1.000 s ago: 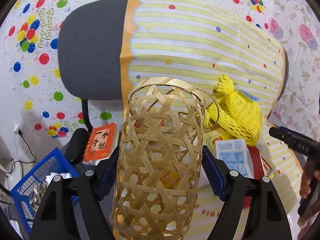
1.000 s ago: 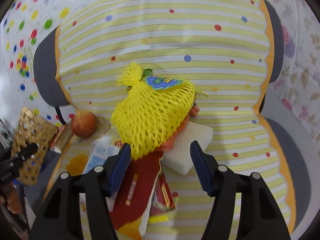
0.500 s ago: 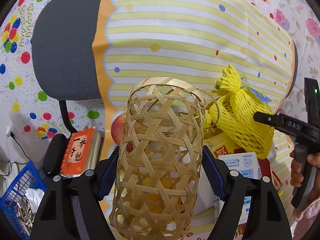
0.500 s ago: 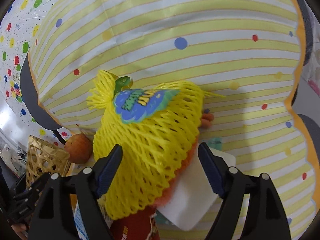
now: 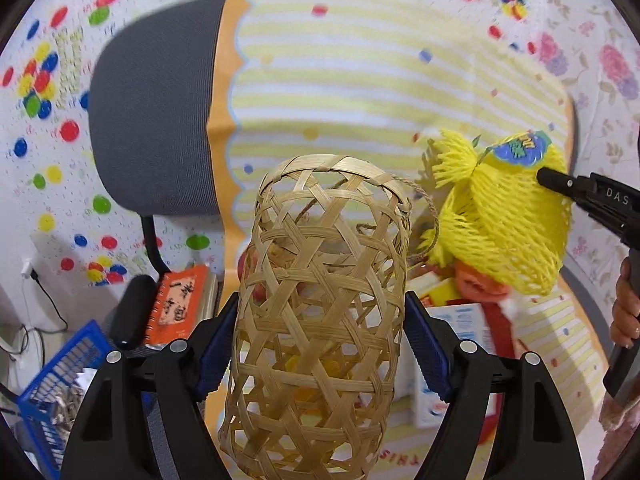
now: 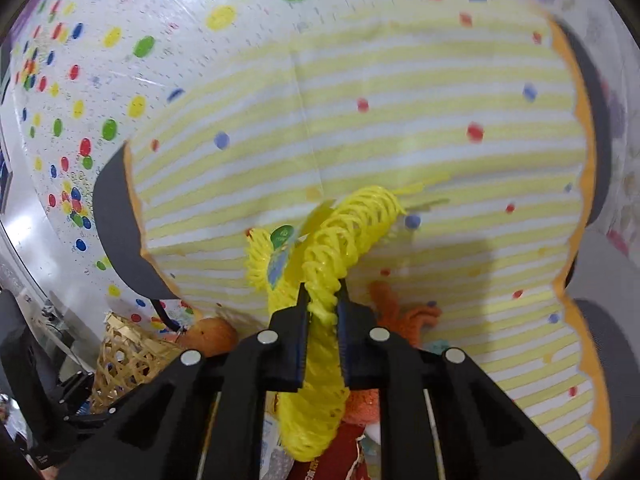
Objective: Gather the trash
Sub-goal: 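Grasp the yellow foam net with the right gripper and lift it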
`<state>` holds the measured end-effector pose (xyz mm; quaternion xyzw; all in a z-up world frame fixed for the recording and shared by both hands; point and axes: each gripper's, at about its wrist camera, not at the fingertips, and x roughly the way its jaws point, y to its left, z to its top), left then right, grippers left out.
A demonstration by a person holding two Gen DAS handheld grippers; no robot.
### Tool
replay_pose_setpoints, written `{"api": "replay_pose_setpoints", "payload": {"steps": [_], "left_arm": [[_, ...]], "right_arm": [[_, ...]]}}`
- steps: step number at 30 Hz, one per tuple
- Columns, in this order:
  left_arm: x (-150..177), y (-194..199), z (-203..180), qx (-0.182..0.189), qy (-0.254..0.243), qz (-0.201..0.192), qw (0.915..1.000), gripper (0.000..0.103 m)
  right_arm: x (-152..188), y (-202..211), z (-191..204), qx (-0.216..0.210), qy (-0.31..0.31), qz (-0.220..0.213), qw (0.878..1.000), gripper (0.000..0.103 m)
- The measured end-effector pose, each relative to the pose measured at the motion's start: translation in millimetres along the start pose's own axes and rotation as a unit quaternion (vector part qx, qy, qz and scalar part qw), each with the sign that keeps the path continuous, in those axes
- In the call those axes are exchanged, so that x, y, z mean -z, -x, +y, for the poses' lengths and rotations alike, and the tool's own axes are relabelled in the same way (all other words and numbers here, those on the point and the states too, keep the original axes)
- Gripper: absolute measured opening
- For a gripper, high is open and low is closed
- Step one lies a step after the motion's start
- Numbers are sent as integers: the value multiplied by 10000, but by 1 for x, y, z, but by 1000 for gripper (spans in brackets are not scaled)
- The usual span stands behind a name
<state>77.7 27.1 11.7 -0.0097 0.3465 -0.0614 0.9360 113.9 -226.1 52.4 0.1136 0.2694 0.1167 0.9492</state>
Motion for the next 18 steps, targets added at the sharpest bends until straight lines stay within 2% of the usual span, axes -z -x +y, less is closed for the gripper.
{"api": "replay_pose_setpoints", "payload": {"steps": [4,6,12,18], "left_arm": [[-3,38,-13,83,-90,-264,9996,78],[-1,56,-24,129,-177,-391,9990,78],[21,92,-62,420,-357,-551,9970,78],[55,112,-105,859,-578,-633,9926,78]], "right_arm": [[-2,52,17,338,338,-279,9985,12],[0,77,11,504,454,-381,9970,12],[39,147,2,883,573,-534,9930,12],[90,207,-12,1499,667,-600,9846,12]]}}
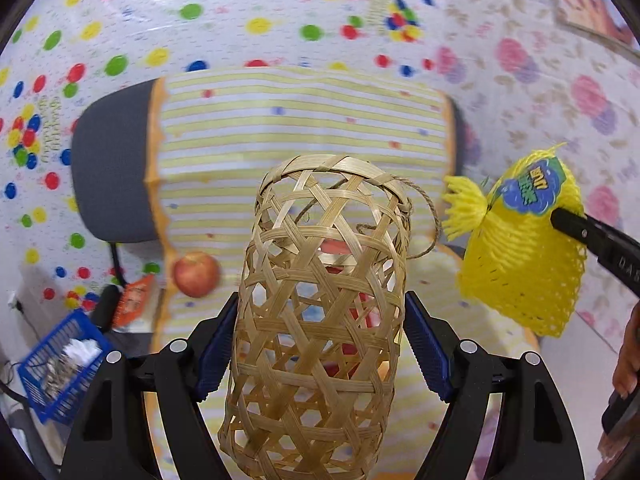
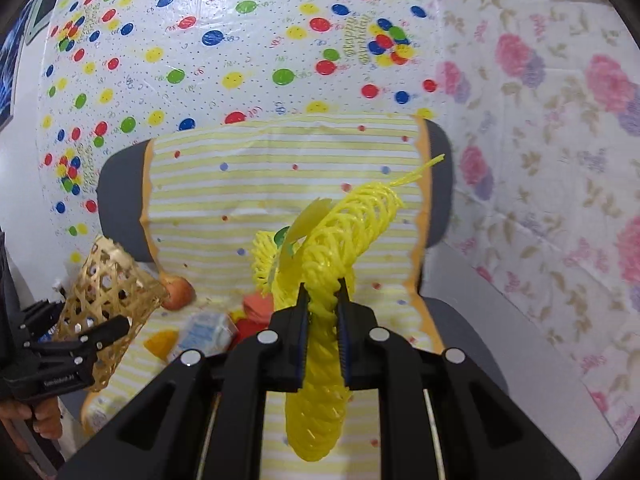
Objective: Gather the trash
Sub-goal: 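Grasp the yellow foam net with the right gripper and lift it, then drop the foam net and bamboo basket into the pink trash bag with both grippers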
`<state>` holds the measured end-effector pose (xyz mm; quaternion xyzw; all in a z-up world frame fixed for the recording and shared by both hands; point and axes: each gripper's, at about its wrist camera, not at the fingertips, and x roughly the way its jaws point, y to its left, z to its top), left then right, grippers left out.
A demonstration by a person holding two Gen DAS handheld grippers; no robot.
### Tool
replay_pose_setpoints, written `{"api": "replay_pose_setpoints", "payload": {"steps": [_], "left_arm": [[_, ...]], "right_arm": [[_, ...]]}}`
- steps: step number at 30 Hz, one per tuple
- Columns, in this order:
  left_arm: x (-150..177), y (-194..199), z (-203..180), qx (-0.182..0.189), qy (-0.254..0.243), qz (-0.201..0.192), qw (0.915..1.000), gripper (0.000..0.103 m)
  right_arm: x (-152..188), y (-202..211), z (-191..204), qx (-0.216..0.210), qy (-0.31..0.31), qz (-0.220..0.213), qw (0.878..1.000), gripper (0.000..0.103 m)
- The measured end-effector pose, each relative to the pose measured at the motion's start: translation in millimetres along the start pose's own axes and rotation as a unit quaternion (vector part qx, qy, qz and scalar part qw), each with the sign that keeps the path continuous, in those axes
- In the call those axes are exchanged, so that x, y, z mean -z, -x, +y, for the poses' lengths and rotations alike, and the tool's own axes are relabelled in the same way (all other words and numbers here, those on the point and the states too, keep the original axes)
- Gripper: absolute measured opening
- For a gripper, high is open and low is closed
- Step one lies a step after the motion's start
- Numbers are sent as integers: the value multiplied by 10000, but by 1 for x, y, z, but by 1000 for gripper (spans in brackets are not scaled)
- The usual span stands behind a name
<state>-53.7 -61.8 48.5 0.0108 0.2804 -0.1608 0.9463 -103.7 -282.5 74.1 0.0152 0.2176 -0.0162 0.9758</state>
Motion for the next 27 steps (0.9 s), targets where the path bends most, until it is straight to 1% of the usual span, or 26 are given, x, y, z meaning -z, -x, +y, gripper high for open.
{"api": "replay_pose_setpoints", "payload": {"steps": [3,7,10,12,18,21,25,27], "left_arm": [[17,-2,-26,316,-100,71,9994,78],[41,-9,-60,744,-310,297,9963,78],[62,-12,-90,1103,-552,464,9913,78],[73,-12,-107,1273,-686,523,9881,78],[108,-7,-161,1865,-1164,557,9740,78],[127,-5,-183,2165,-1359,664,9645,78],[152,-10,-208,2440,-1618,851,9524,78],[159,-14,-218,2547,-1656,938,9481,78]], "right_arm": [[27,22,-16,280,-129,82,9995,12],[63,52,-40,697,-330,232,9968,12],[88,72,-55,1034,-473,357,9929,12],[103,84,-63,1240,-551,430,9898,12],[154,122,-84,1821,-836,656,9775,13],[175,135,-92,2021,-969,769,9715,13],[199,146,-105,2203,-1161,934,9640,13],[210,149,-113,2239,-1288,1021,9606,13]]}}
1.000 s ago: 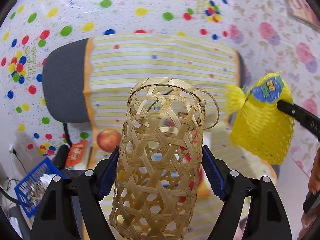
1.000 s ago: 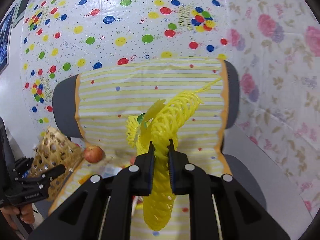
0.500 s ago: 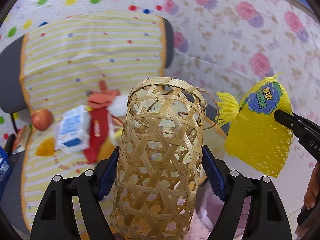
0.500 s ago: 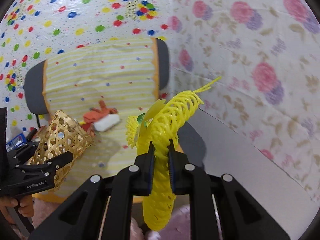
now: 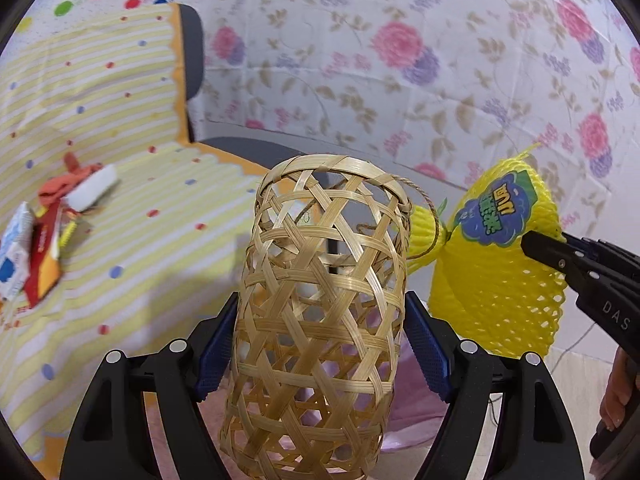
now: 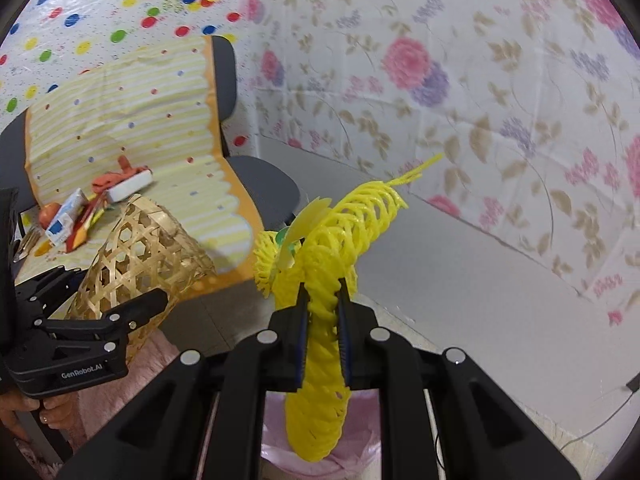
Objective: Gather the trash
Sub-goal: 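Drop the foam net and bamboo basket into the pink trash bag with both grippers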
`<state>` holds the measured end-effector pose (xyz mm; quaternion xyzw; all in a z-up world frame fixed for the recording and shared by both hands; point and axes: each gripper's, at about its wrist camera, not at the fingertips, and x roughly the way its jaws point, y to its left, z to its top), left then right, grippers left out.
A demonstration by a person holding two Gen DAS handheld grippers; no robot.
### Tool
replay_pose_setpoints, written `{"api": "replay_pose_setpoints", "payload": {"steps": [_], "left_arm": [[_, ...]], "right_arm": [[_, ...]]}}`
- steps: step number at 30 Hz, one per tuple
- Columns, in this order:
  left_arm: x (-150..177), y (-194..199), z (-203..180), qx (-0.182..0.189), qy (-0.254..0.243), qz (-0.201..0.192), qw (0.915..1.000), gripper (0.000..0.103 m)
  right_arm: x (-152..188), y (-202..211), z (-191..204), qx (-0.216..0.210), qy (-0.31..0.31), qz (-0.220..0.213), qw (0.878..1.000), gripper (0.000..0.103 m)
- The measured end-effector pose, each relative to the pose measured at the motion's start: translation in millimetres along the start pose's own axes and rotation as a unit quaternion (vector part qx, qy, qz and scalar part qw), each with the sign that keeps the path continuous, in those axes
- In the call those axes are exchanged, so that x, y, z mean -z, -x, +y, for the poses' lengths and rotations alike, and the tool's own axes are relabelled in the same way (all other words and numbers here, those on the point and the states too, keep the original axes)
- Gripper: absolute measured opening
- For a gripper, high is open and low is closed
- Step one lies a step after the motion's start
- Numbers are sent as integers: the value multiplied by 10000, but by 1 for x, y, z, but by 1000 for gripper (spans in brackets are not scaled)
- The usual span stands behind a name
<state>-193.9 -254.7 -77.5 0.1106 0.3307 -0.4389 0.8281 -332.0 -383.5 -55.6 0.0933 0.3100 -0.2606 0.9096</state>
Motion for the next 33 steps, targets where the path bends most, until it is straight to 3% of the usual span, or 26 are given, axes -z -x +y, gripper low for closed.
{"api": "replay_pose_setpoints", "payload": {"steps": [10,13,15,17,18,19,20,24,33], "left_arm": [[-3,-47,-25,238,-156,475,9985,80],[-5,-56,-29,320,-158,549,9978,88],[-6,-58,-30,383,-177,556,9976,88],[-8,-58,-30,407,-160,538,9976,88],[-9,-56,-27,401,-129,514,9978,88],[-10,-52,-24,380,-90,486,9981,88],[-12,-50,-21,342,-56,454,9984,88],[-16,-35,-5,94,82,315,9994,88],[-16,5,35,-562,249,163,9980,88]], "right_arm": [[16,-25,-28,-18,-310,286,9991,13],[19,-35,-33,-79,-396,379,9985,14],[21,-44,-35,-135,-451,463,9978,15],[23,-50,-36,-166,-475,530,9973,19],[24,-53,-36,-178,-490,575,9970,26],[24,-54,-36,-184,-490,594,9969,37],[24,-55,-36,-173,-477,598,9969,41],[20,-50,-32,-128,-393,581,9975,41],[-11,-13,-22,-65,-232,-58,9997,41]]}}
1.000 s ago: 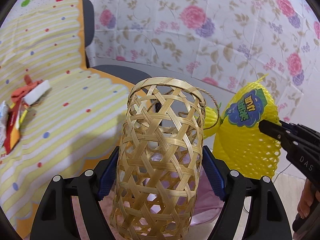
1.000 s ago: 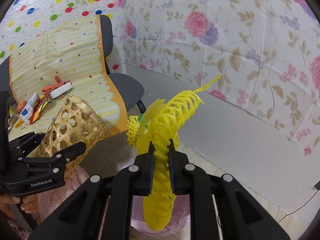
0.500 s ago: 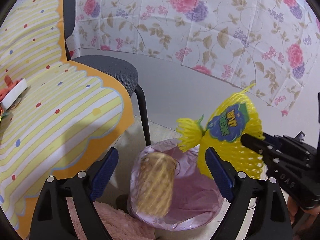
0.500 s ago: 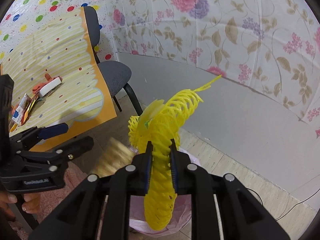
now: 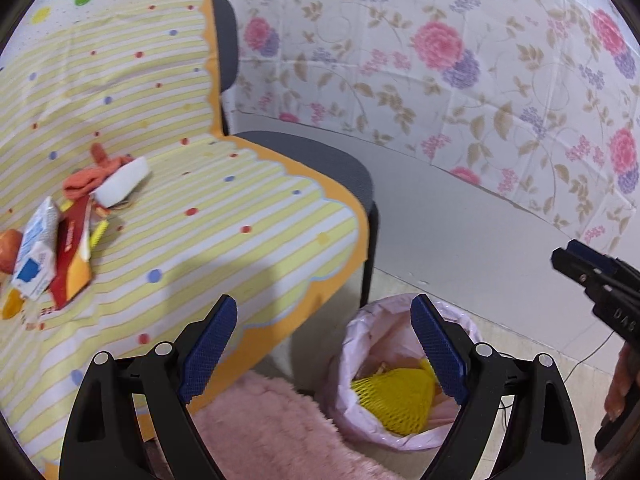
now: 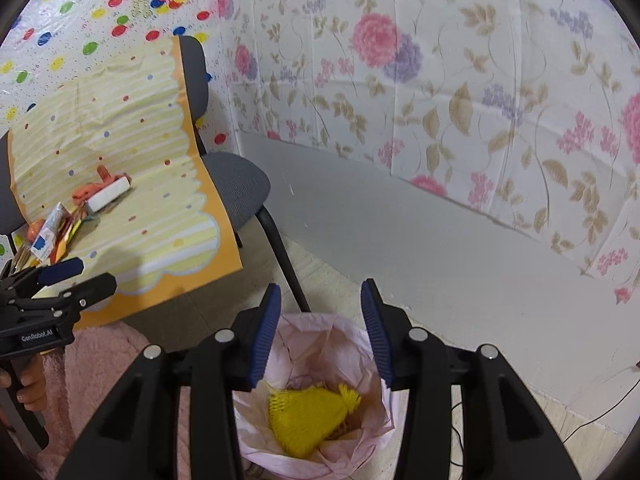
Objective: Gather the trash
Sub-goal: 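Drop the foam net and bamboo basket into the pink trash bag with both grippers, then grasp the milk carton with the left gripper and lift it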
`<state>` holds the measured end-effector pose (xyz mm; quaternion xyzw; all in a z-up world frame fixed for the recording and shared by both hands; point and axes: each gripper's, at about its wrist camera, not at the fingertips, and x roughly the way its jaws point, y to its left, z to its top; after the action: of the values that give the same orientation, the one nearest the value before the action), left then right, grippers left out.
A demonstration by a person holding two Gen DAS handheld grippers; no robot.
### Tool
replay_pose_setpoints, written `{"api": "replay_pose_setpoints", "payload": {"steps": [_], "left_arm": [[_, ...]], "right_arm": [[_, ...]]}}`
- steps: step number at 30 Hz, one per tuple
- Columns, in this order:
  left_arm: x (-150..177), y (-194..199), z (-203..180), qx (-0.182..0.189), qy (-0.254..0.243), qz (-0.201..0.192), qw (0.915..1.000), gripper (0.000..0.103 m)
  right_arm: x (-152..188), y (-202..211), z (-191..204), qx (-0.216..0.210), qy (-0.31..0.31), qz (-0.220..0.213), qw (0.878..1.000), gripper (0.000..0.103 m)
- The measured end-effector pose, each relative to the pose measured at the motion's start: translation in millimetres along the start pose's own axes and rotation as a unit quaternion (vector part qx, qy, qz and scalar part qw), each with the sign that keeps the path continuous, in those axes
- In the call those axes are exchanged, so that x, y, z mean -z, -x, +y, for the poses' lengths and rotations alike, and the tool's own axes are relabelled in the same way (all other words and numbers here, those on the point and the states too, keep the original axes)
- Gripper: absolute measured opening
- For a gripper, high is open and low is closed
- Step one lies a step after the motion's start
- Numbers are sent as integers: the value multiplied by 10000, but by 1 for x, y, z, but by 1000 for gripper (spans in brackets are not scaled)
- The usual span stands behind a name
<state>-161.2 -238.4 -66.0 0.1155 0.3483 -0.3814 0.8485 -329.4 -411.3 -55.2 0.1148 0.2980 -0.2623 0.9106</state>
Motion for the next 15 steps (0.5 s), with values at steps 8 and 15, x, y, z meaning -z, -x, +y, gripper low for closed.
{"api": "replay_pose_setpoints", "payload": {"steps": [8,15], "left_arm": [[4,28,37,-318,244,-70,9992,88],[7,54,89,-911,746,-150,9929,88]], "right_arm": [[-13,0,33,-413,281,-18,9987,41],[-36,-13,83,-988,669,-61,9928,41]]}}
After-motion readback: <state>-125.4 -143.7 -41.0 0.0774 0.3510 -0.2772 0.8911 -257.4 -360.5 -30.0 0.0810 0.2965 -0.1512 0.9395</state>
